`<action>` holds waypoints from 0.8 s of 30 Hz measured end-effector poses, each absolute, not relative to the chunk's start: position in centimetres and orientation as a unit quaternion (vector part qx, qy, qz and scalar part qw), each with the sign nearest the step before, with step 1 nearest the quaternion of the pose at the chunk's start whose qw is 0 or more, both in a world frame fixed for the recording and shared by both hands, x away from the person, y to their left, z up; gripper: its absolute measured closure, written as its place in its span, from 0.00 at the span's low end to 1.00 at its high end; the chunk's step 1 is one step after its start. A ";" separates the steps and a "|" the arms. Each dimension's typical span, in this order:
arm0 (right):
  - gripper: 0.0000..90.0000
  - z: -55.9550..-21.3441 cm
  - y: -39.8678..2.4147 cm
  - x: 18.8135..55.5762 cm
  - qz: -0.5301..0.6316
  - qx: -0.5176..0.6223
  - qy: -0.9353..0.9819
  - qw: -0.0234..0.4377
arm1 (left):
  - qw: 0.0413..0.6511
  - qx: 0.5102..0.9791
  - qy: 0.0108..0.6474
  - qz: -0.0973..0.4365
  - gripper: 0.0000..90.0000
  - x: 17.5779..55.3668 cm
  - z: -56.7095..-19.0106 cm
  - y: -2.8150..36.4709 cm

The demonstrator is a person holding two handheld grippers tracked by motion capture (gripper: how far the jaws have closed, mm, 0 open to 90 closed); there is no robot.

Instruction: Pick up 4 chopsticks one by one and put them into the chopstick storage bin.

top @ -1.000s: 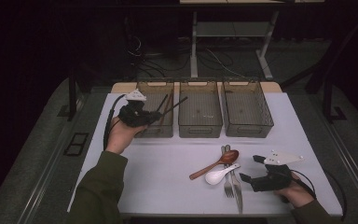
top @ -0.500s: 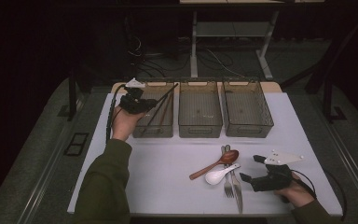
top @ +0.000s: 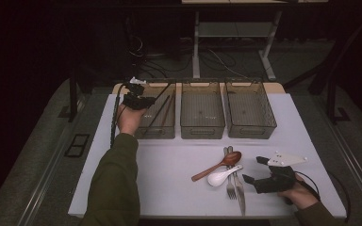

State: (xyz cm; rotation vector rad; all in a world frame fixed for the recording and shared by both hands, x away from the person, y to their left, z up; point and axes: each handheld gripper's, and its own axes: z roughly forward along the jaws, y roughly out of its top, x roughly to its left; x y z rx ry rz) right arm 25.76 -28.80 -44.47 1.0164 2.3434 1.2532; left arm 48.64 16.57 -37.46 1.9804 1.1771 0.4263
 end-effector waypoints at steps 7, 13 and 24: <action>0.13 -44.5 -28.8 25.8 0.438 0.353 0.814 0.148 | 0.377 0.780 0.473 0.160 0.94 49.1 -38.3 16.5; 0.13 -44.5 -28.8 25.8 0.438 0.352 0.814 0.148 | 0.373 0.779 0.475 0.168 0.83 49.0 -38.3 16.3; 0.13 -44.5 -28.8 25.8 0.437 0.353 0.814 0.148 | 0.388 0.780 0.462 0.166 0.64 48.6 -37.8 16.4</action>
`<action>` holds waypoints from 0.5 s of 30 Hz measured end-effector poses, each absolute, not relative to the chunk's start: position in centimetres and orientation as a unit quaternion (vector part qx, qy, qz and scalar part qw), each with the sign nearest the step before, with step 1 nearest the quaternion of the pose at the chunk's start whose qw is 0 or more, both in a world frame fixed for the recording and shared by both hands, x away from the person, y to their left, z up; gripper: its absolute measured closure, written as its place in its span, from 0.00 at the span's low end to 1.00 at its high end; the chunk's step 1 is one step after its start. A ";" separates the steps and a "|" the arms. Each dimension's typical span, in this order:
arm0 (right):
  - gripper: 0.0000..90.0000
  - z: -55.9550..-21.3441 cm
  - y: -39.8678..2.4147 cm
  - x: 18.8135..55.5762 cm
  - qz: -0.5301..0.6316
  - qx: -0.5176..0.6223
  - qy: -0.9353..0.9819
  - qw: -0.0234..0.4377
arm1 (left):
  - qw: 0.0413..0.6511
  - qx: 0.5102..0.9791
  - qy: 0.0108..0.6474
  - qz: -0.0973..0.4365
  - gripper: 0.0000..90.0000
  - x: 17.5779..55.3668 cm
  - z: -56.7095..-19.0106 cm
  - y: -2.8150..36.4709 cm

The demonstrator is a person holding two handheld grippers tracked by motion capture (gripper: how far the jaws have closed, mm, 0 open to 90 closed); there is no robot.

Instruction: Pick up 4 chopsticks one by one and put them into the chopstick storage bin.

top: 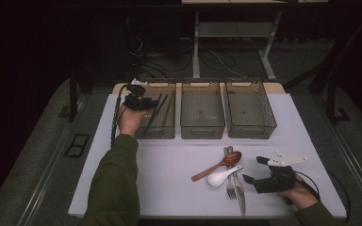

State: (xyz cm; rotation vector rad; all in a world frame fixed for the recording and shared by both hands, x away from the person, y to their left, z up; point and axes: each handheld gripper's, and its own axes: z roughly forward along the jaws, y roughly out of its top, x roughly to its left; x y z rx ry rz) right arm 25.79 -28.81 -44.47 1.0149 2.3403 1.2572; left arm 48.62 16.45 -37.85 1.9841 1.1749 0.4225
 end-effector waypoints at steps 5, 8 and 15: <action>0.13 -44.4 -28.7 25.9 0.439 0.355 0.813 0.145 | 0.394 0.785 0.449 0.161 0.57 48.2 -37.4 16.4; 0.13 -44.4 -28.6 26.0 0.437 0.354 0.814 0.145 | 0.404 0.787 0.439 0.158 0.53 47.7 -36.9 16.3; 0.13 -44.5 -28.6 26.0 0.435 0.356 0.814 0.145 | 0.435 0.791 0.406 0.139 0.44 46.4 -36.0 16.0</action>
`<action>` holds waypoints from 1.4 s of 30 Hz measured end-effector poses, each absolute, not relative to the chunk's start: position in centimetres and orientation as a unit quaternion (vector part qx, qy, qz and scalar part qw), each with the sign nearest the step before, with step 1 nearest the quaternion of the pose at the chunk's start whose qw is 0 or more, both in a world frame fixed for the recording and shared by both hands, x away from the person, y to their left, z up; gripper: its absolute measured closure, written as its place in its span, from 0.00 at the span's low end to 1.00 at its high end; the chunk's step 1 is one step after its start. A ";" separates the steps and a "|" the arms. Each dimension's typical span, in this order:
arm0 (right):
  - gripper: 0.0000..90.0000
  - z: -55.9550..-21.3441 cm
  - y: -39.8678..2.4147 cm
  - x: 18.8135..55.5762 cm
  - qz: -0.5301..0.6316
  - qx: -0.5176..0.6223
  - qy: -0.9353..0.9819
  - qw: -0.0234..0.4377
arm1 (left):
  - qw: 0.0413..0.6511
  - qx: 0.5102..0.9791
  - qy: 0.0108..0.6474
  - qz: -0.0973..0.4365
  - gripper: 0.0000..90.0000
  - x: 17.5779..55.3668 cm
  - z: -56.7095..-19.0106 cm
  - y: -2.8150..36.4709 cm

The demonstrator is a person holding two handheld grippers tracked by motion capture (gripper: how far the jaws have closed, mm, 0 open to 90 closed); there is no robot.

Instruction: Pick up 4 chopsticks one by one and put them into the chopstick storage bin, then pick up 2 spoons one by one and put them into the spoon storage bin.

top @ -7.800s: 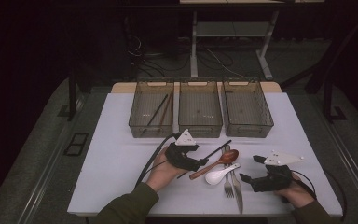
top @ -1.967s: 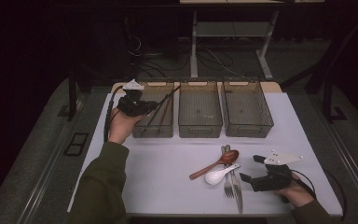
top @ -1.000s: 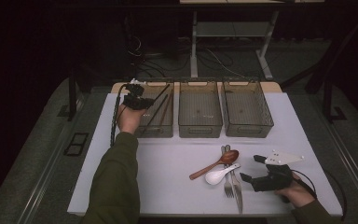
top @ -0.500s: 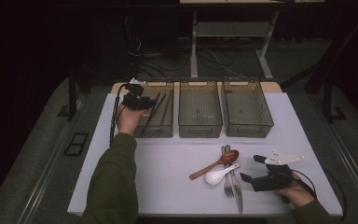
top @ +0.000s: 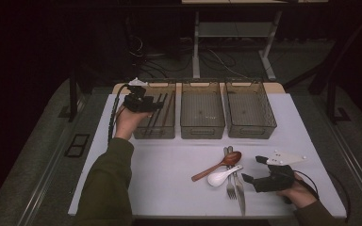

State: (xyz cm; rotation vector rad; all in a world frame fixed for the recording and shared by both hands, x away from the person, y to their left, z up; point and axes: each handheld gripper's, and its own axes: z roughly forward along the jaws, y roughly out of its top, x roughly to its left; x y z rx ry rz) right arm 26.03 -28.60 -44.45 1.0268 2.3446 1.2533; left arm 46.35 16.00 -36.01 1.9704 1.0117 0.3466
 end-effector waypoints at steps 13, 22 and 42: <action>0.13 -44.5 -28.6 26.0 0.435 0.355 0.815 0.145 | 0.447 0.811 0.352 0.133 0.32 42.0 -35.4 14.7; 0.13 -44.4 -28.7 25.8 0.437 0.353 0.815 0.145 | 0.448 0.823 0.327 0.124 0.24 39.3 -36.0 13.7; 0.13 -44.3 -28.7 25.7 0.443 0.350 0.813 0.146 | 0.456 0.826 0.312 0.115 0.04 33.1 -39.7 14.0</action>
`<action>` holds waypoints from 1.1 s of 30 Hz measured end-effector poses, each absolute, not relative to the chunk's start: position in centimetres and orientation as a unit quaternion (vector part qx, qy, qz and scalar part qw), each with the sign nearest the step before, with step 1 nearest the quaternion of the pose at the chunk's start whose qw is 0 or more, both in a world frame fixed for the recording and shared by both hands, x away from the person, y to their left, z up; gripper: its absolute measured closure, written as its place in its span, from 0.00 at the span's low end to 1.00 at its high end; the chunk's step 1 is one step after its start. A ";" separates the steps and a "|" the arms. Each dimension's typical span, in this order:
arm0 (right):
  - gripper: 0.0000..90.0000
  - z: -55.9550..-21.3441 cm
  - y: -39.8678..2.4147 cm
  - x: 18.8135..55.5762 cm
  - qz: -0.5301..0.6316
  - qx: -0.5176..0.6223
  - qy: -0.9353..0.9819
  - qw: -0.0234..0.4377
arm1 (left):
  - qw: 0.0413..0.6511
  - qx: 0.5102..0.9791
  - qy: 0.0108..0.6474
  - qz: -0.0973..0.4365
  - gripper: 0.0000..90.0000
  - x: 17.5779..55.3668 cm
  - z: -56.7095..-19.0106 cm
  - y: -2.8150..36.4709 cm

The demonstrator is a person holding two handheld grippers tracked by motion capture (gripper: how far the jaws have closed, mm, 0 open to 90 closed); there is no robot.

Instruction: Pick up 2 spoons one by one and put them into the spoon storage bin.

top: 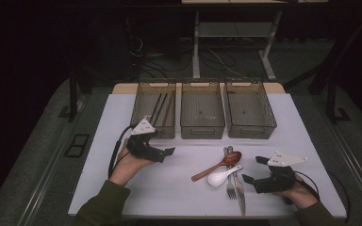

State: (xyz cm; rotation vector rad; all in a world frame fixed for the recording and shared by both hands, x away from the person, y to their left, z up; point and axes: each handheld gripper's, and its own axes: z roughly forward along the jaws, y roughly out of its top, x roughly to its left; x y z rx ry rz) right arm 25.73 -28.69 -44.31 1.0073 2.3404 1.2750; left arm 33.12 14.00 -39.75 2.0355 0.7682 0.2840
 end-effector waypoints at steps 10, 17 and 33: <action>0.13 -44.1 -28.5 25.8 0.455 0.350 0.807 0.136 | 0.454 0.830 0.306 0.100 0.00 30.3 -41.5 14.5; 0.13 -43.9 -28.5 25.8 0.450 0.348 0.813 0.123 | 0.454 0.833 0.300 0.097 0.00 28.5 -42.2 15.0; 0.52 -42.3 -27.0 26.6 0.444 0.330 0.828 0.093 | 0.457 0.838 0.287 0.088 0.00 27.1 -43.7 15.7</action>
